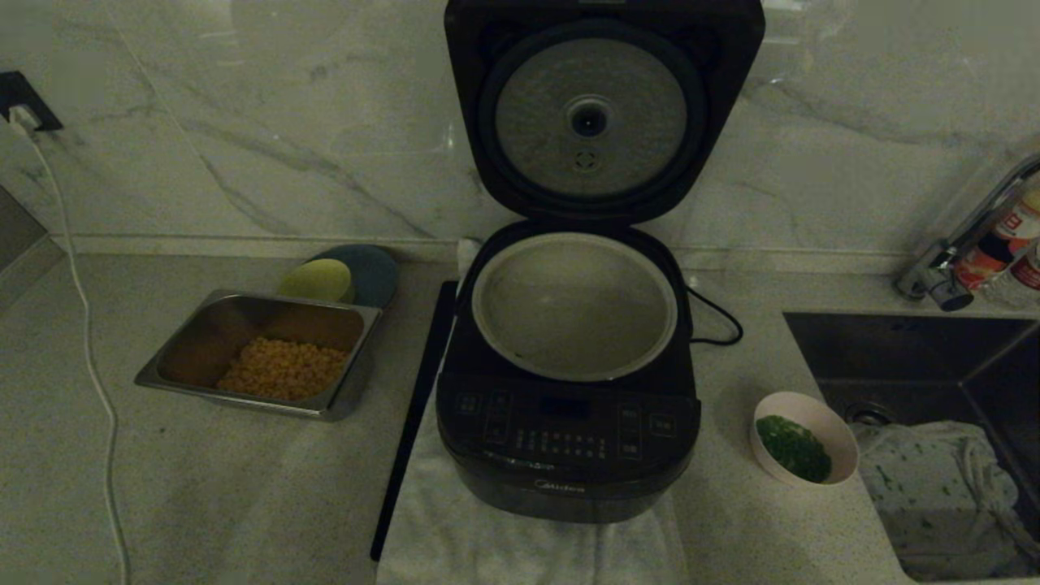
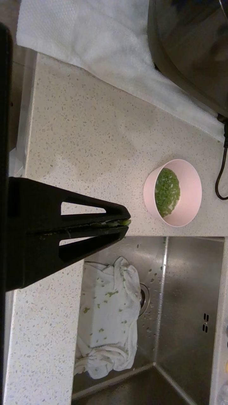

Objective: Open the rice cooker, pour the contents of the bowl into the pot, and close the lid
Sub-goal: Turn on the tap

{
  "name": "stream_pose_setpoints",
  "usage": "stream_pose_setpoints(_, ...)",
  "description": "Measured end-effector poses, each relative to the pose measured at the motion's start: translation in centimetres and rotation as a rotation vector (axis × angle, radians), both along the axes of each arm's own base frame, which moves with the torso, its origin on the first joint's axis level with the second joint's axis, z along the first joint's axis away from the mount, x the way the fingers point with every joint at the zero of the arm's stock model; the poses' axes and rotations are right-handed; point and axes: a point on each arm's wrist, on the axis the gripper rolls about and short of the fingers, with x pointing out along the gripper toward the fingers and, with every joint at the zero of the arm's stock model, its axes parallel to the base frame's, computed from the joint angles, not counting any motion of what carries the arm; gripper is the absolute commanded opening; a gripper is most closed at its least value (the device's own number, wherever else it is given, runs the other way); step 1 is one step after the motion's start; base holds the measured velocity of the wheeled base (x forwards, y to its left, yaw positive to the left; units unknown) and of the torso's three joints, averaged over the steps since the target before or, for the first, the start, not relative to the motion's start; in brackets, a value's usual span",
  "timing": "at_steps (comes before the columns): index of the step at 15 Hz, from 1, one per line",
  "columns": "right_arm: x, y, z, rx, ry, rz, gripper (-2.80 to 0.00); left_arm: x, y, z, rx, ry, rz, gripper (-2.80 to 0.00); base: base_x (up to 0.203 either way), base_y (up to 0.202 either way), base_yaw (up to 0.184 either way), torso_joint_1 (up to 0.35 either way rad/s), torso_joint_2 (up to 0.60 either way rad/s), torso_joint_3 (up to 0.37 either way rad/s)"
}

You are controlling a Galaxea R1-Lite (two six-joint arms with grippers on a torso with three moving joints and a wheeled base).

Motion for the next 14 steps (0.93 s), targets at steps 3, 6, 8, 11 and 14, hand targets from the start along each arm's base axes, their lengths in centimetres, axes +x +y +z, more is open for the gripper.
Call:
stream_pose_setpoints(3,0.0,0.0,0.0,0.0,0.0,0.0,-2.8,-0.1,-0.25,-0.46,0.019,0.019,-0.11,-2.8,0.0,0.0,0.0,0.0,0.0,0.0)
stream_pose_setpoints(6,0.0,0.0,0.0,-0.002,0.0,0.001,-2.8,0.04,-0.23,-0.68,0.004,0.003,-0.096,-2.8,0.0,0.0,0.0,0.0,0.0,0.0)
stream_pose_setpoints(8,0.0,0.0,-0.02,-0.002,-0.002,0.0,-2.8,0.06,-0.23,-0.72,0.004,0.003,-0.096,-2.8,0.0,0.0,0.0,0.0,0.0,0.0)
stream_pose_setpoints(11,0.0,-0.01,-0.03,-0.005,-0.003,-0.003,-2.8,0.07,-0.23,-0.74,0.004,0.004,-0.096,-2.8,0.0,0.0,0.0,0.0,0.0,0.0)
stream_pose_setpoints(14,-0.01,0.01,-0.12,-0.065,0.006,0.004,-2.8,0.07,-0.23,-0.74,0.003,0.004,-0.096,-2.8,0.0,0.0,0.0,0.0,0.0,0.0)
